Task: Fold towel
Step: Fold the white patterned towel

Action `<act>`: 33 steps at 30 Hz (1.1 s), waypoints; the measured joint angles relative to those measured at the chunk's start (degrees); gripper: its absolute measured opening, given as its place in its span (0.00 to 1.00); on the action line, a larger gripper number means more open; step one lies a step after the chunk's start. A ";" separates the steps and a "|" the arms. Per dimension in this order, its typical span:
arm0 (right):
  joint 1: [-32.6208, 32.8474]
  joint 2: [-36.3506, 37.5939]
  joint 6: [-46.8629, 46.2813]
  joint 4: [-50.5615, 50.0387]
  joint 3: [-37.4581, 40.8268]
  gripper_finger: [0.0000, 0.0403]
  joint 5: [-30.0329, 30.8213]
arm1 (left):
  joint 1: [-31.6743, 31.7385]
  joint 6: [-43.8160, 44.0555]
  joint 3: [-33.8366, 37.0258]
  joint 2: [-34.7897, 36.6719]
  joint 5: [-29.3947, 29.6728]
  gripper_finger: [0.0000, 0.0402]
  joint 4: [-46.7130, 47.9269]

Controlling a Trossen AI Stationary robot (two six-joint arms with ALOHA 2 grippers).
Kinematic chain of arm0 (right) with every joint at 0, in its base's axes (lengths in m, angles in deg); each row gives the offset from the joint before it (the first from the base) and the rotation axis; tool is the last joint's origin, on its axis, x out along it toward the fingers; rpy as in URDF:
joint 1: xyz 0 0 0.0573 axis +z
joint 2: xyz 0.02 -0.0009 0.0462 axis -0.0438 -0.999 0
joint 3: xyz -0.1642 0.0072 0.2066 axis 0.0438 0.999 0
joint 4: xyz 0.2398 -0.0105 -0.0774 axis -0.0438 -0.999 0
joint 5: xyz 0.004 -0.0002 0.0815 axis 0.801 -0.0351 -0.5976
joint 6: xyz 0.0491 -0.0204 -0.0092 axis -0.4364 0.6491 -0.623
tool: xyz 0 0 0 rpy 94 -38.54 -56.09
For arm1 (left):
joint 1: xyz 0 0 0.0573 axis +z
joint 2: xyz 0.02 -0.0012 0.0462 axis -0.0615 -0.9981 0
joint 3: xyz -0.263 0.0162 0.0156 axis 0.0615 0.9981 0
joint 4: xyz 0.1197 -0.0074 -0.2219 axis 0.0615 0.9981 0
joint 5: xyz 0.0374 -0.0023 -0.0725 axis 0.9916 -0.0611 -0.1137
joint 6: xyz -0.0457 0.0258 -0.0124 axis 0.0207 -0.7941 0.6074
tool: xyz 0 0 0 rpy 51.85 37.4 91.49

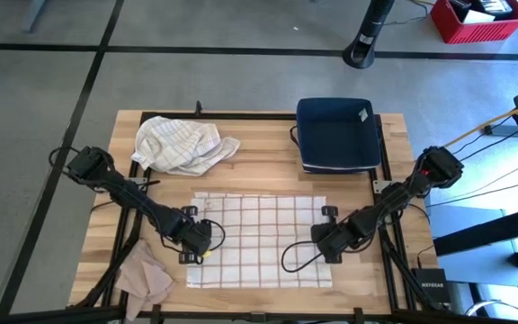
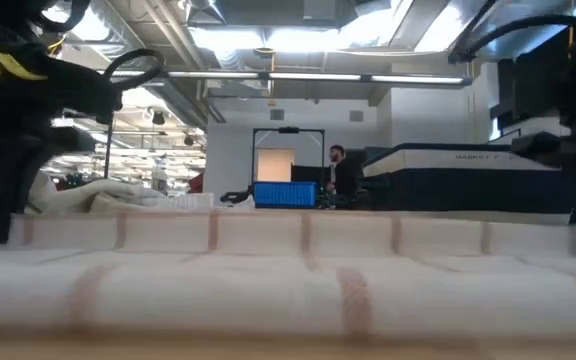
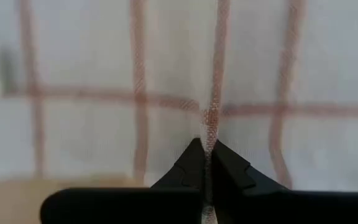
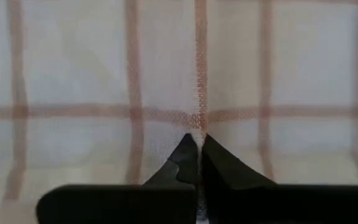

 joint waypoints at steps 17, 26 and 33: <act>-0.02 13.96 2.35 -22.64 -13.47 0.01 18.09 | 1.66 1.74 -8.12 24.77 10.80 0.00 17.38; -7.65 14.52 8.58 -24.87 -13.50 0.00 23.67 | 7.51 -4.23 -8.10 29.65 18.29 0.00 21.32; -13.68 16.31 19.08 -25.08 -16.87 0.00 31.97 | 10.26 -11.48 -10.55 29.87 31.93 0.00 20.75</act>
